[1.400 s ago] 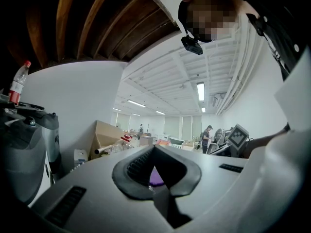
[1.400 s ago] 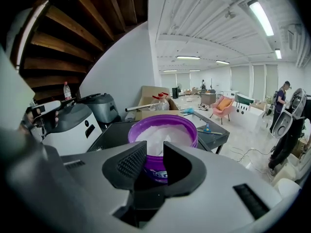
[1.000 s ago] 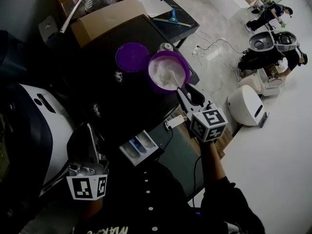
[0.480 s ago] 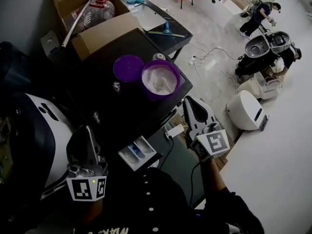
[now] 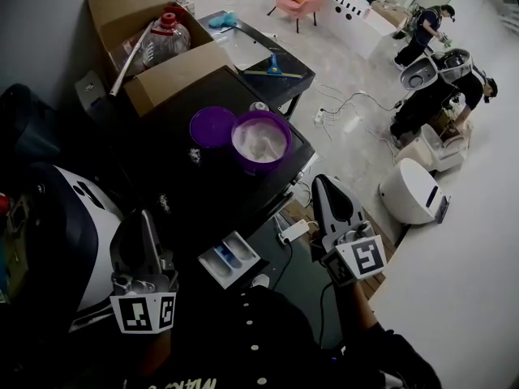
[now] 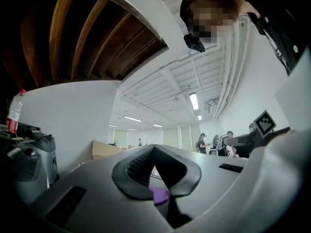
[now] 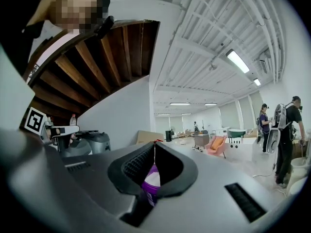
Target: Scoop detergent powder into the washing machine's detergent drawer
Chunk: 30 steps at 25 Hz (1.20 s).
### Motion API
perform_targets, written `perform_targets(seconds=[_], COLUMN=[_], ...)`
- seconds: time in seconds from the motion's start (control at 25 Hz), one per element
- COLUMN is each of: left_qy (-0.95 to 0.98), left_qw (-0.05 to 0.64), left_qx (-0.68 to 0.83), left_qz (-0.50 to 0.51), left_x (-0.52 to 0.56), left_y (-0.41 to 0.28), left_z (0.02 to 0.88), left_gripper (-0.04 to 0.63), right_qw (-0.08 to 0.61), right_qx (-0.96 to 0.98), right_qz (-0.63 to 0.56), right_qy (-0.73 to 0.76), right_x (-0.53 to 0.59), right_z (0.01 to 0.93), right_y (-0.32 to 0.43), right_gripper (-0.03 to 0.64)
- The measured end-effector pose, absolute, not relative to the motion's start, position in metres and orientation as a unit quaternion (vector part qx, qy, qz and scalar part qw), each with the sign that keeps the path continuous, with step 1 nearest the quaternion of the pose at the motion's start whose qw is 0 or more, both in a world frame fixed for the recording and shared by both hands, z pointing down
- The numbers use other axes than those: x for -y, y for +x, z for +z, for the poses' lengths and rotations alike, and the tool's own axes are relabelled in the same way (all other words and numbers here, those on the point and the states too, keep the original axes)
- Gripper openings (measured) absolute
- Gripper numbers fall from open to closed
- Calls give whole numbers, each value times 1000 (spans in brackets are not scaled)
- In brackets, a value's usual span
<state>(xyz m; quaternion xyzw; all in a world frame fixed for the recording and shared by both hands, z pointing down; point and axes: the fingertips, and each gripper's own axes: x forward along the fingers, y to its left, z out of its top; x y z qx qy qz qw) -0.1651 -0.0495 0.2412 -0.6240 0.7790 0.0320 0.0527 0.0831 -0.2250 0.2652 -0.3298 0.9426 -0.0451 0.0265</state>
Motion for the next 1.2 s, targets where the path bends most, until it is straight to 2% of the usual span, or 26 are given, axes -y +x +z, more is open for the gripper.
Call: perform_targets(seconds=[0.4, 1.2], left_qy=[-612, -613], left_qw=[70, 72], left_qx=[-788, -786], left_qz=[29, 27], left_x=[29, 22], left_y=[-162, -154], left_z=[233, 232], left_gripper=[14, 13], right_qw=[51, 42], right_qx=[-938, -942], right_qz=[-27, -18], right_qy=[-342, -333], right_x=[207, 195], right_z=[255, 259], right_y=[104, 104], right_gripper=[31, 29])
